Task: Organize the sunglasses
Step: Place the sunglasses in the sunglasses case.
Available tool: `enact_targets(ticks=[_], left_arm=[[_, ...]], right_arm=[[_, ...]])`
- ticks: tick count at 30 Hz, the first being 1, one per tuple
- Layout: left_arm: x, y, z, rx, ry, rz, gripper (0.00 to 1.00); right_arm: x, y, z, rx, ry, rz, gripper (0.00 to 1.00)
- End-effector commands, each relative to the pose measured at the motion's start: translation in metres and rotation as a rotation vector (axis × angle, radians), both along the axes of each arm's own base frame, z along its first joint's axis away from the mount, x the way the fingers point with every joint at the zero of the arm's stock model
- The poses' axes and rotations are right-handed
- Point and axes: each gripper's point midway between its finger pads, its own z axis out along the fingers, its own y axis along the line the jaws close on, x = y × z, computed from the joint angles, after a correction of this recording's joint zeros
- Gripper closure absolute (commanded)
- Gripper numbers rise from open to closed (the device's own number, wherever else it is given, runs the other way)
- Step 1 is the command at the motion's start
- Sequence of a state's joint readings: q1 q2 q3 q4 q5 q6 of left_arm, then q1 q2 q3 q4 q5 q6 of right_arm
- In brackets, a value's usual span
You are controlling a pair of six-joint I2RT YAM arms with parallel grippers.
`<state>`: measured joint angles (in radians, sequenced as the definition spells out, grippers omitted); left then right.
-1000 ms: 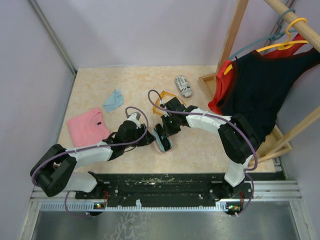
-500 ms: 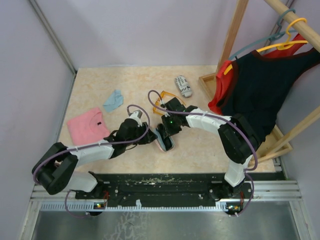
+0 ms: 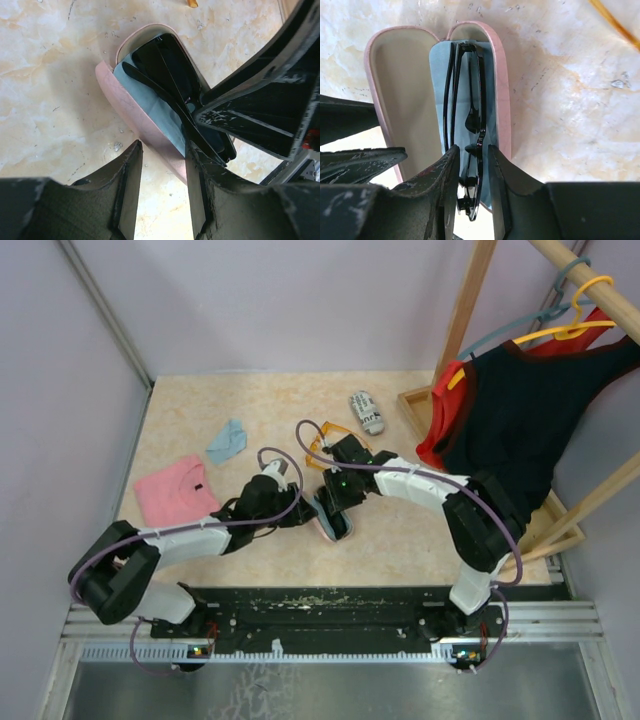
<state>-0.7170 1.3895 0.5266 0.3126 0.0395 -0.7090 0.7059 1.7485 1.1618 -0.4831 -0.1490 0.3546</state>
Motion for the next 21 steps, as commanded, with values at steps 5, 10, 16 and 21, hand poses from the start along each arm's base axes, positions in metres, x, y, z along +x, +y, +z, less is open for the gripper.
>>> enact_targets(ticks=[5, 10, 16, 21], left_arm=[[0.006, -0.006, 0.006, 0.002, -0.017, -0.020, 0.54], [0.007, -0.007, 0.006, 0.002, -0.015, -0.023, 0.54], [0.007, -0.008, 0.007, 0.000, -0.015, -0.028, 0.54], [0.009, -0.011, 0.012, -0.005, -0.024, -0.040, 0.54]], right_arm=[[0.025, -0.004, 0.063, 0.019, -0.194, -0.026, 0.69], [0.031, -0.014, 0.068, -0.008, -0.237, -0.052, 0.70], [0.041, -0.029, 0.057, -0.039, -0.228, -0.082, 0.81], [0.034, -0.028, 0.032, -0.060, -0.162, -0.062, 0.81]])
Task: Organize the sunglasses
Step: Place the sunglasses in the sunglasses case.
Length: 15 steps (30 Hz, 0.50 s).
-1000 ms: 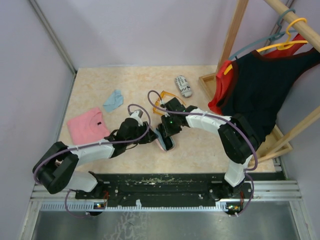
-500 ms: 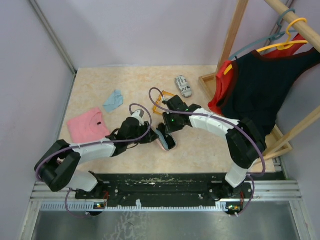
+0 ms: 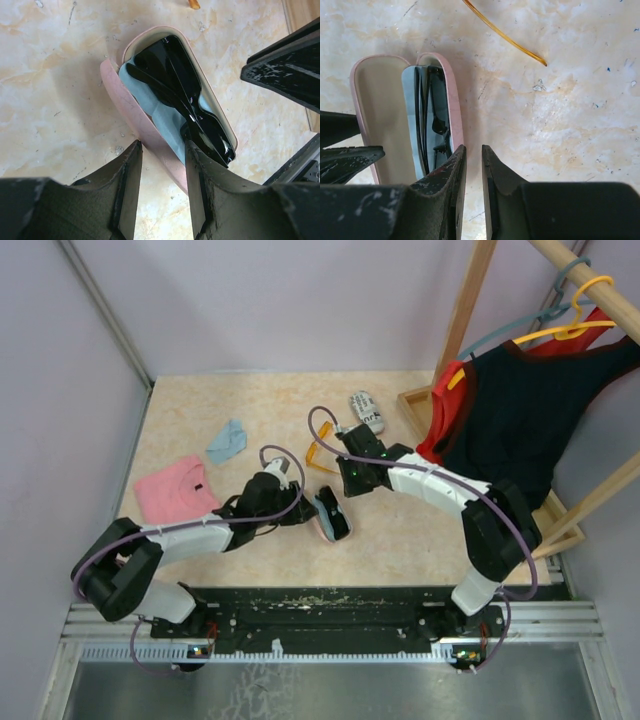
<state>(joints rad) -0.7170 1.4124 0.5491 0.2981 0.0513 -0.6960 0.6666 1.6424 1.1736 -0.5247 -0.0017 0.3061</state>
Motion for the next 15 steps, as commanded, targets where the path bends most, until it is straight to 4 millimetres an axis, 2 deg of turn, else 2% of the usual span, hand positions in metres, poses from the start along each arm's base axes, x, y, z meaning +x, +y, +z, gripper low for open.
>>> enact_targets(ticks=[1, 7, 15], left_arm=[[0.008, -0.009, 0.015, -0.019, -0.032, -0.024, 0.54], [0.009, -0.011, 0.020, -0.015, -0.043, -0.038, 0.54], [0.012, -0.013, 0.020, 0.002, -0.047, -0.049, 0.54]], right_arm=[[0.005, 0.003, -0.011, -0.006, 0.009, 0.010, 0.81], [-0.001, -0.003, -0.036, -0.041, 0.052, 0.003, 0.82], [-0.010, 0.005, -0.046, 0.010, 0.083, 0.016, 0.82]])
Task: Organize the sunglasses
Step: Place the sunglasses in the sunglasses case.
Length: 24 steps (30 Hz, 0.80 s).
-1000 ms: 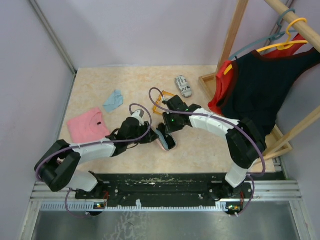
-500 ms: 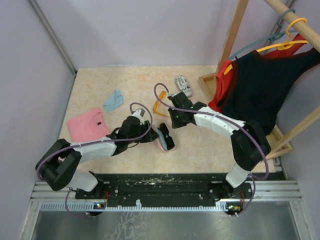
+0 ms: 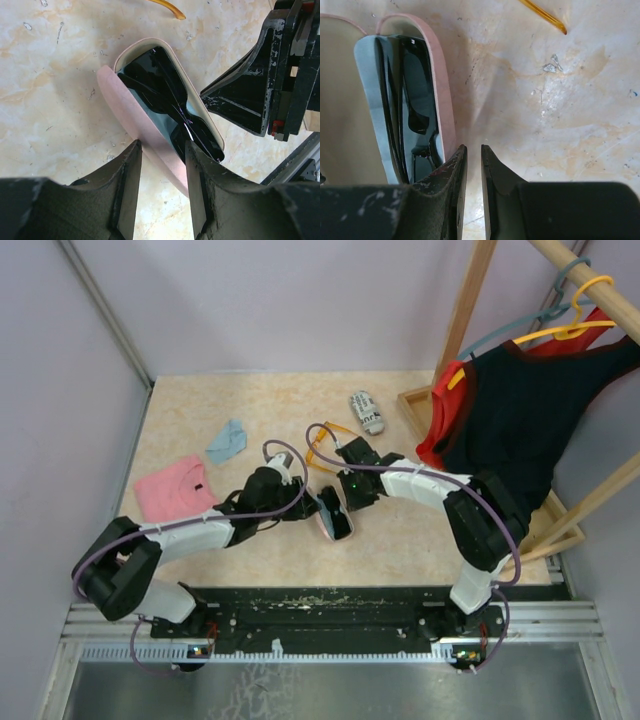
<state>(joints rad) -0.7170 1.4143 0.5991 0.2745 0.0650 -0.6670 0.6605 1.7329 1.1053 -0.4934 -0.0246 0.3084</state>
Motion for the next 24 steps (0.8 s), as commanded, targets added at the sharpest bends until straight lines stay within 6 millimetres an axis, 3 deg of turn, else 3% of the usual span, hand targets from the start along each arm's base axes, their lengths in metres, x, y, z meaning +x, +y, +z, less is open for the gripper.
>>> enact_targets(ticks=[1, 10, 15, 16, 24], left_arm=[[0.006, -0.005, 0.006, 0.008, -0.016, -0.023, 0.54], [0.010, -0.008, 0.015, 0.018, -0.040, -0.036, 0.53], [0.010, -0.011, 0.017, 0.013, -0.038, -0.052, 0.53], [0.009, -0.012, 0.017, 0.012, -0.037, -0.057, 0.53], [0.008, -0.018, 0.017, 0.005, -0.029, -0.088, 0.53]], right_arm=[[0.005, 0.016, 0.006, 0.081, -0.024, 0.011, 0.82], [-0.018, 0.022, -0.002, 0.137, 0.027, 0.021, 0.82], [-0.019, 0.008, -0.007, 0.099, -0.005, -0.024, 0.80], [-0.015, 0.006, 0.006, 0.111, -0.046, -0.038, 0.78], [-0.008, -0.021, 0.020, 0.062, -0.160, -0.140, 0.70]])
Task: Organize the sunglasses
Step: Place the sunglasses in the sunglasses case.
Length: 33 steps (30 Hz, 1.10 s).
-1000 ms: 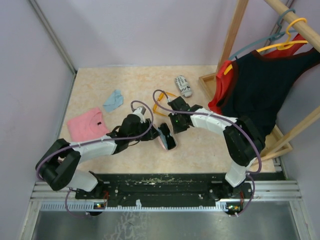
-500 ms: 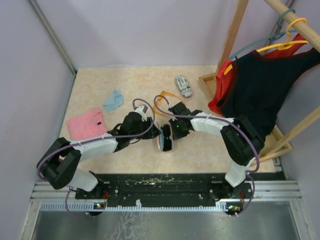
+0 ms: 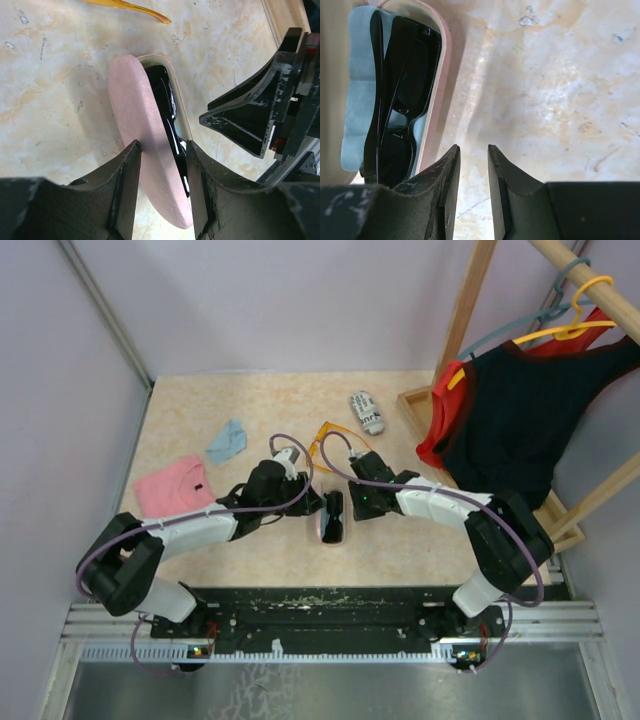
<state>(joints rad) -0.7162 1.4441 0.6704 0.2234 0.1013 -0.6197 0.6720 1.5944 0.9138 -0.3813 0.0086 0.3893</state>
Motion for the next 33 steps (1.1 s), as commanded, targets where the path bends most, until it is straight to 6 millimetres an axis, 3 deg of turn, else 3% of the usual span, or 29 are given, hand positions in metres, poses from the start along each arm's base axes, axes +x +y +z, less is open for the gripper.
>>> enact_targets(ticks=[1, 7, 13, 24, 33], left_arm=[[0.004, -0.008, 0.009, -0.015, -0.018, -0.037, 0.53], [0.002, -0.011, 0.009, -0.019, -0.016, -0.054, 0.52], [0.001, -0.015, 0.010, -0.028, -0.017, -0.081, 0.52], [0.001, -0.021, 0.013, -0.030, -0.025, -0.120, 0.52], [0.001, -0.022, 0.009, -0.013, -0.024, -0.134, 0.53]], right_arm=[[0.013, -0.006, 0.027, 0.027, -0.131, -0.075, 0.70], [0.012, 0.008, 0.047, 0.209, -0.175, -0.088, 0.61], [0.011, 0.022, 0.051, 0.306, -0.145, -0.073, 0.58], [0.010, 0.018, 0.039, 0.275, -0.132, -0.067, 0.60], [0.014, 0.014, 0.053, 0.283, -0.194, -0.059, 0.64]])
